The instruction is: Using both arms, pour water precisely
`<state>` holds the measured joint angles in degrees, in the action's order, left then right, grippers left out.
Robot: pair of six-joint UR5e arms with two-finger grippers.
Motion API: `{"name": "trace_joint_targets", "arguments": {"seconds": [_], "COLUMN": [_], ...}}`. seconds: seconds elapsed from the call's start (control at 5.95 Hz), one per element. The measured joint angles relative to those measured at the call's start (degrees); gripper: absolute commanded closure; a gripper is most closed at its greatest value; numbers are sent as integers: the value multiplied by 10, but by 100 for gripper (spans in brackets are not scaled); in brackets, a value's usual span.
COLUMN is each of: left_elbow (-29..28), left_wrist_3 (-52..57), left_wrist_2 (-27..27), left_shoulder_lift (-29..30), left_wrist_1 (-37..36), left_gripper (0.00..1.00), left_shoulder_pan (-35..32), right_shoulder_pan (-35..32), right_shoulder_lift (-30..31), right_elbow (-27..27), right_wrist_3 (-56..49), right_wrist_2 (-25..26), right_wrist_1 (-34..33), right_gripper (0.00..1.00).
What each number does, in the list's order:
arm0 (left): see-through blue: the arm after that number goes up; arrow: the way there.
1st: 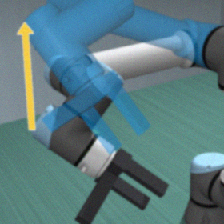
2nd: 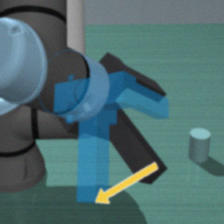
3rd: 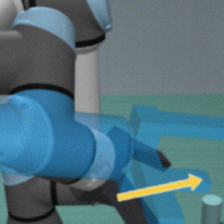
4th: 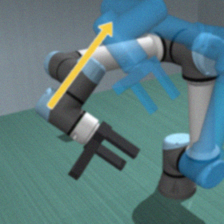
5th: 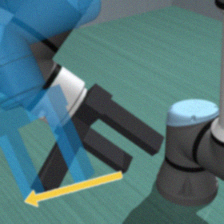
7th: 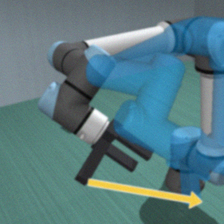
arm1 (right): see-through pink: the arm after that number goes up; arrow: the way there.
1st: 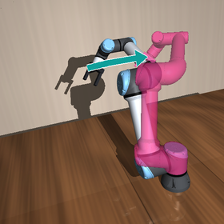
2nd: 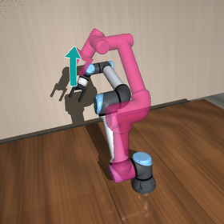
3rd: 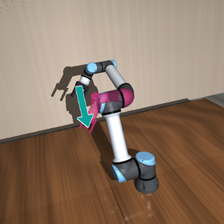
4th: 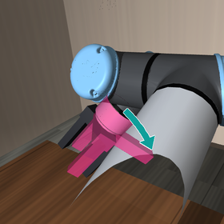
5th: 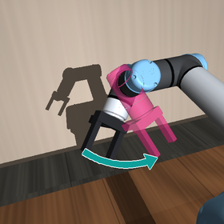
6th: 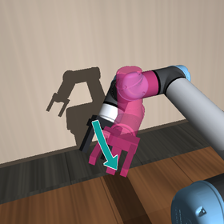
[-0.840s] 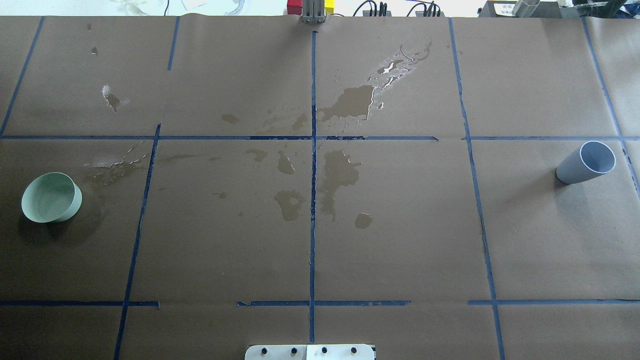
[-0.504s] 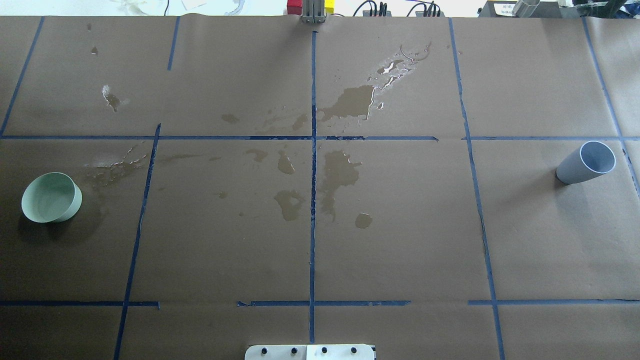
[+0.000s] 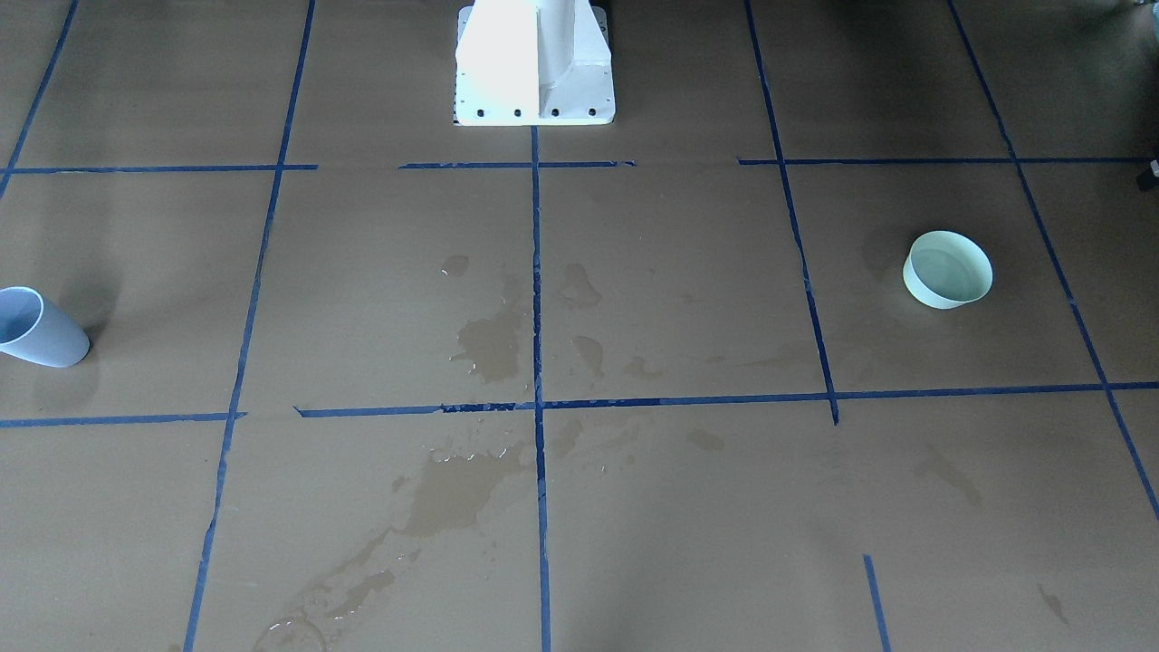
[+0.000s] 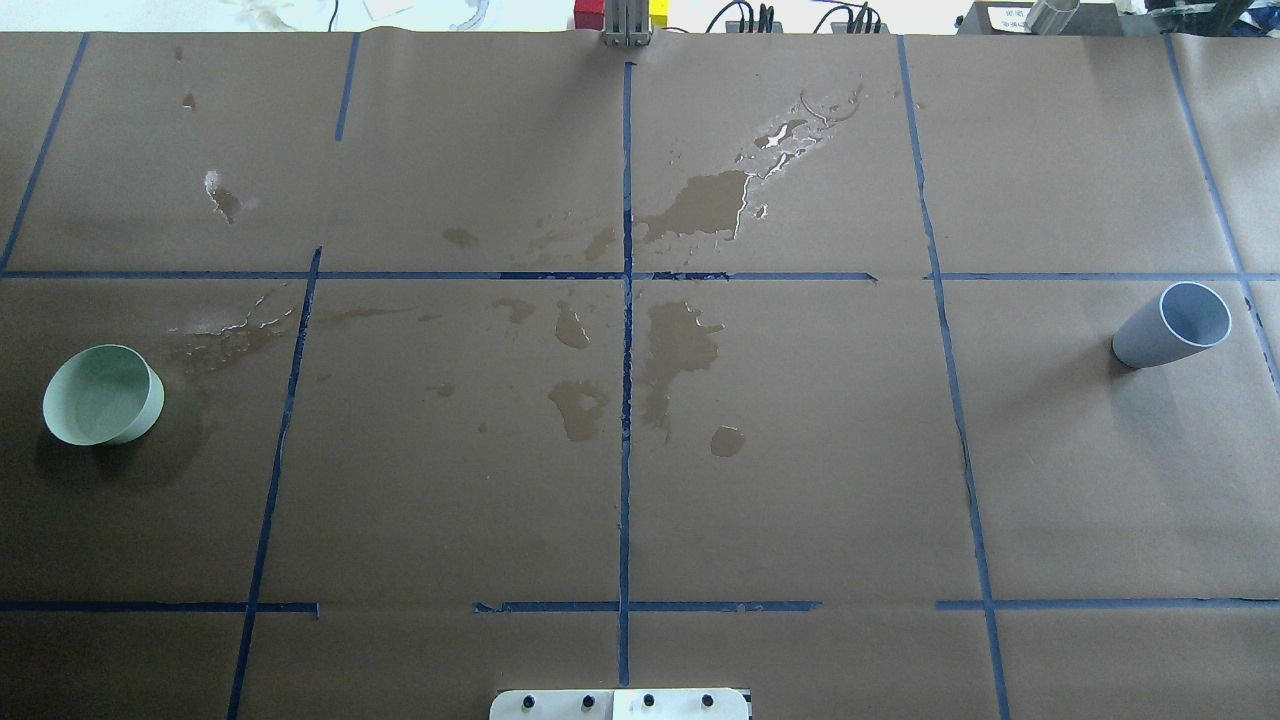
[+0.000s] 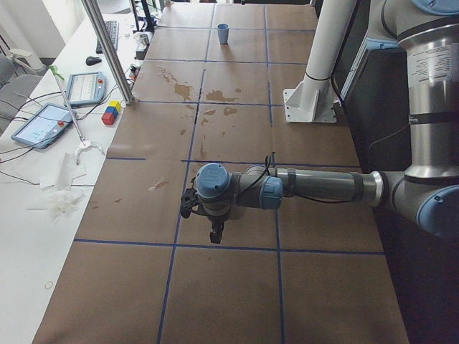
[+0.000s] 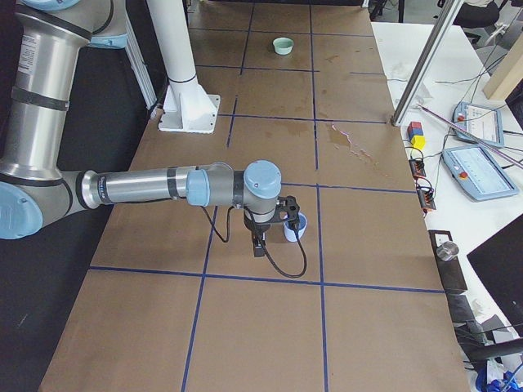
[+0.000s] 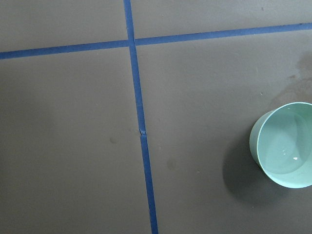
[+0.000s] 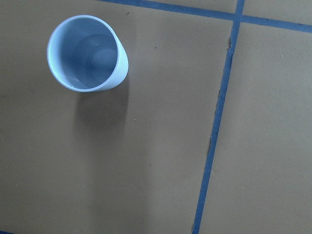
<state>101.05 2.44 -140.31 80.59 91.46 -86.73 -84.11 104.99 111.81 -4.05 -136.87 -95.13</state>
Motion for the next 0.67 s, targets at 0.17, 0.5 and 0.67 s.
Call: {"name": "trace_joint_targets", "arguments": {"seconds": [0.17, 0.5, 0.67], "left_elbow": [-2, -1, -9], "left_wrist_3": [1, 1, 0], "left_wrist_2": [5, 17, 18], "left_shoulder_lift": [6, 8, 10], "left_wrist_1": [-2, 1, 2], "left_gripper": [0, 0, 0], "left_shoulder_pan": [1, 2, 2], "right_shoulder_pan": [0, 1, 1], "right_shoulder_lift": [-3, -7, -7], "right_elbow": [1, 4, 8], "right_wrist_3": [0, 2, 2], "right_wrist_2": [-1, -1, -1], "right_wrist_1": [1, 7, 29], "right_gripper": [0, 0, 0]}}
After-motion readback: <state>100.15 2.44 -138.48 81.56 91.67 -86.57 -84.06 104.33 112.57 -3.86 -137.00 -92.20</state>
